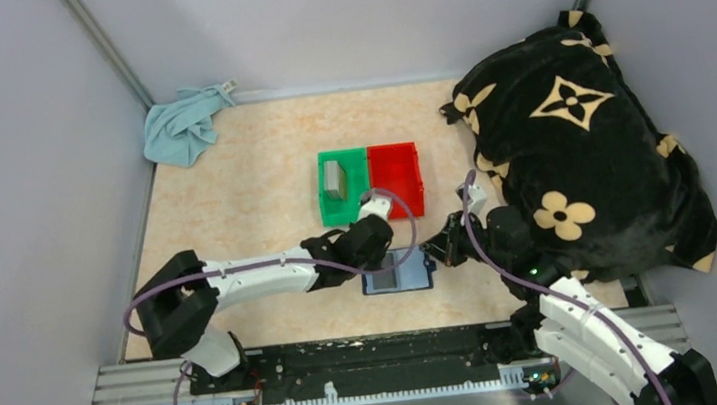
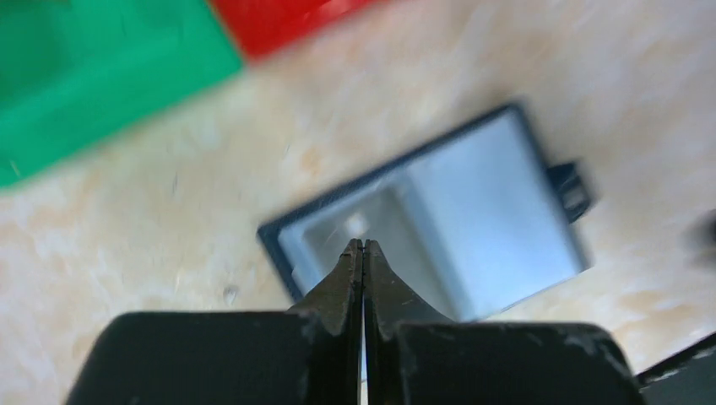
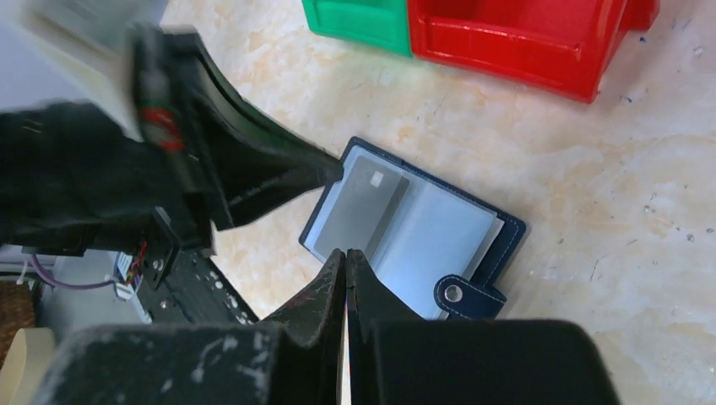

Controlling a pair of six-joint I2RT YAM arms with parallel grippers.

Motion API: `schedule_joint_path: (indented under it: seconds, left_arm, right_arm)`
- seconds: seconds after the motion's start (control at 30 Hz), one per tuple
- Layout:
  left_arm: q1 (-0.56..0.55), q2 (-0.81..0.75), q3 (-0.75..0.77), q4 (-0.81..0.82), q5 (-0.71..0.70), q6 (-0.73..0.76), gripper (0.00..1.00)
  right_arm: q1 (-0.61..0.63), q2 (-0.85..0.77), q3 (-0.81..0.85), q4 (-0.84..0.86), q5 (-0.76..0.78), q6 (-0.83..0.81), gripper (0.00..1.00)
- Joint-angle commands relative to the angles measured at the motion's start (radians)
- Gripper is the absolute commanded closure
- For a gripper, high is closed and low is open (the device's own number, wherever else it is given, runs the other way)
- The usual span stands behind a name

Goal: Take the credit cards out of the card holder

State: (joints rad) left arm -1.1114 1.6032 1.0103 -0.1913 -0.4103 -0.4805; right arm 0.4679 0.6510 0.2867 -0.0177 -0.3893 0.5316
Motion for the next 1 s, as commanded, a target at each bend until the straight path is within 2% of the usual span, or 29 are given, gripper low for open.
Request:
schedule_joint_path:
  seconds: [0.0,0.13,0.33,0.37,0.5,0.57,0.73,0.97]
  left_arm:
    - [0.012,-0.122,-0.227,0.19,0.09,-0.1,1.0]
    - [0.012,-0.254,-0.386,0.264,0.142,-0.165,1.0]
    - [0.012,-0.325,-0.506,0.341,0.205,-0.241,0.98]
    - [0.012,-0.335,-0.517,0.362,0.218,-0.246,0.95]
    - [0.013,-0.353,-0.544,0.427,0.236,-0.263,0.71]
    - [0.013,-0.345,-0.545,0.427,0.236,-0.269,0.68]
    - [0.02,-0.34,-0.567,0.448,0.234,-0.31,0.67]
    - [0.084,-0.311,-0.59,0.518,0.339,-0.341,0.68]
  right_arm:
    - [-0.008,-0.056,0.029,-0.047,0.033,-0.05,1.0]
    - [-0.006,-0.067,0.033,-0.077,0.012,-0.058,1.0]
    - [0.028,-0.001,-0.003,0.012,0.005,-0.016,1.0]
    - [0.038,0.016,-0.013,0.044,0.003,0.002,1.0]
    - [0.05,0.124,-0.091,0.261,-0.054,0.129,1.0]
    - [0.06,0.174,-0.122,0.345,-0.051,0.159,1.0]
    - [0.072,0.28,-0.117,0.372,-0.017,0.105,1.0]
    - [0.072,0.341,-0.137,0.389,0.002,0.086,1.0]
